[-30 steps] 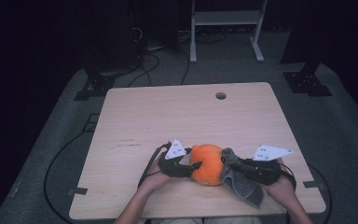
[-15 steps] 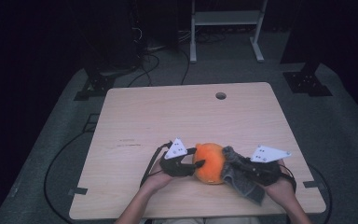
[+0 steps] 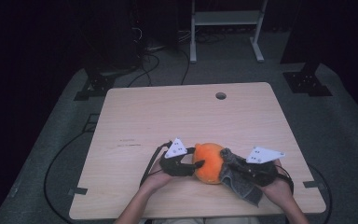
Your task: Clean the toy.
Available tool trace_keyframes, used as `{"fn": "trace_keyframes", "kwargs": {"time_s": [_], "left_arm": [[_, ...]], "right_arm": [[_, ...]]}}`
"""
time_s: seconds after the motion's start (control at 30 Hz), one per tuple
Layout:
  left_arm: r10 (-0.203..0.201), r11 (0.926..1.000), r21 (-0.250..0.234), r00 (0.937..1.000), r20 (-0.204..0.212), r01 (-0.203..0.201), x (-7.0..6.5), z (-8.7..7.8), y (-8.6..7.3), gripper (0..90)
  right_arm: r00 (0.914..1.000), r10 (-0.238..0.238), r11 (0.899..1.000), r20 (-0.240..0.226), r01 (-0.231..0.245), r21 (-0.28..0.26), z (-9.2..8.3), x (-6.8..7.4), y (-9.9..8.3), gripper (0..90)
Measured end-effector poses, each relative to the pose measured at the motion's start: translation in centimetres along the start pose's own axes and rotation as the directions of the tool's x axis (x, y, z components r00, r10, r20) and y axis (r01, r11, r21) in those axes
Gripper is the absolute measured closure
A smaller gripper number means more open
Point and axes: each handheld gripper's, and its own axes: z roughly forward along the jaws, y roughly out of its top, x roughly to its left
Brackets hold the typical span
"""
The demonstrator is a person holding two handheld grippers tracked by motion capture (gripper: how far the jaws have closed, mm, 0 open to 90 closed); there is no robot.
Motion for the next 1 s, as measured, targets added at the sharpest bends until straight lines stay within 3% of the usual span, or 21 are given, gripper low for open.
{"fn": "trace_keyframes", "kwargs": {"time_s": [0.07, 0.13, 0.2, 0.27, 0.33, 0.43, 0.47, 0.5, 0.57, 0.6, 0.63, 0.67, 0.83, 0.93, 1.0], "left_arm": [[-0.061, 0.9981, 0.008, 0.9981, 0.004, 0.061, 0.2, 0.2, 0.0, 19.5], [-0.081, 0.9965, 0.024, 0.9959, 0.039, 0.08, 0.2, 0.5, -0.2, 20.6], [-0.049, 0.9988, 0.008, 0.9976, 0.05, 0.048, -0.1, 0.4, -0.1, 30.2], [0.047, 0.9989, 0.005, 0.9973, 0.055, -0.048, -0.9, 0.2, 0.1, 34.2], [0.15, 0.9887, -0.007, 0.986, 0.074, -0.15, -1.9, 0.2, 0.3, 36.6], [0.286, 0.9583, -0.03, 0.9511, 0.117, -0.284, -3.4, 0.0, 0.5, 37.5], [0.308, 0.9512, -0.033, 0.9425, 0.129, -0.307, -3.7, -0.1, 0.5, 37.4], [0.314, 0.9493, -0.034, 0.9395, 0.136, -0.313, -3.8, -0.2, 0.6, 37.1], [0.275, 0.9614, -0.035, 0.9528, 0.129, -0.273, -3.7, -0.2, 0.8, 32.8], [0.203, 0.9792, -0.02, 0.9733, 0.107, -0.202, -3.4, 0.1, 1.0, 26.1], [0.132, 0.9911, 0.009, 0.9865, 0.097, -0.133, -3.2, 0.4, 1.1, 19.8], [0.099, 0.9943, 0.03, 0.9899, 0.102, -0.102, -3.2, 0.7, 1.1, 19.5], [0.191, 0.9809, 0.014, 0.9751, 0.112, -0.194, -3.9, 0.6, 0.8, 31.8], [0.22, 0.9741, 0.024, 0.9675, 0.124, -0.225, -3.7, 0.4, 0.6, 34.1], [0.219, 0.9742, 0.026, 0.9667, 0.132, -0.224, -3.5, 0.3, 0.5, 34.7]], "right_arm": [[0.9997, -0.012, 1.0, -0.02, 0.013, 0.016, 0.2, 0.2, -0.1, 76.2], [0.9989, -0.032, 0.999, -0.035, 0.033, 0.027, 0.2, 0.4, 0.0, 76.0], [0.9985, -0.026, 0.999, -0.047, 0.027, 0.028, -0.2, 0.2, 0.1, 76.1], [0.998, -0.021, 1.0, -0.06, 0.02, -0.003, -0.9, 0.1, 0.6, 76.2], [0.9961, -0.03, 0.999, -0.083, 0.027, -0.038, -1.5, 0.4, 1.7, 76.2], [0.9907, -0.063, 0.996, -0.12, 0.055, -0.076, -1.8, 0.9, 3.4, 76.2], [0.9892, -0.068, 0.996, -0.129, 0.06, -0.069, -1.6, 1.1, 3.7, 76.2], [0.9884, -0.073, 0.996, -0.133, 0.066, -0.06, -1.4, 1.2, 3.9, 76.2], [0.9879, -0.073, 0.997, -0.137, 0.068, -0.038, -0.7, 1.1, 3.6, 76.3], [0.9876, -0.065, 0.998, -0.143, 0.061, -0.032, -0.5, 1.1, 3.3, 76.3], [0.9865, -0.053, 0.998, -0.155, 0.049, -0.027, -0.2, 1.1, 2.9, 76.3], [0.9843, -0.048, 0.999, -0.17, 0.044, -0.032, -0.2, 1.1, 2.7, 76.3], [0.9862, -0.061, 0.998, -0.154, 0.056, -0.038, -0.6, 0.9, 2.9, 76.3], [0.9917, -0.023, 0.999, -0.126, 0.02, -0.026, -0.9, -0.3, 2.2, 76.4], [0.9944, 0.038, 0.999, -0.098, -0.039, -0.009, -0.9, -1.7, 1.2, 76.4]]}}
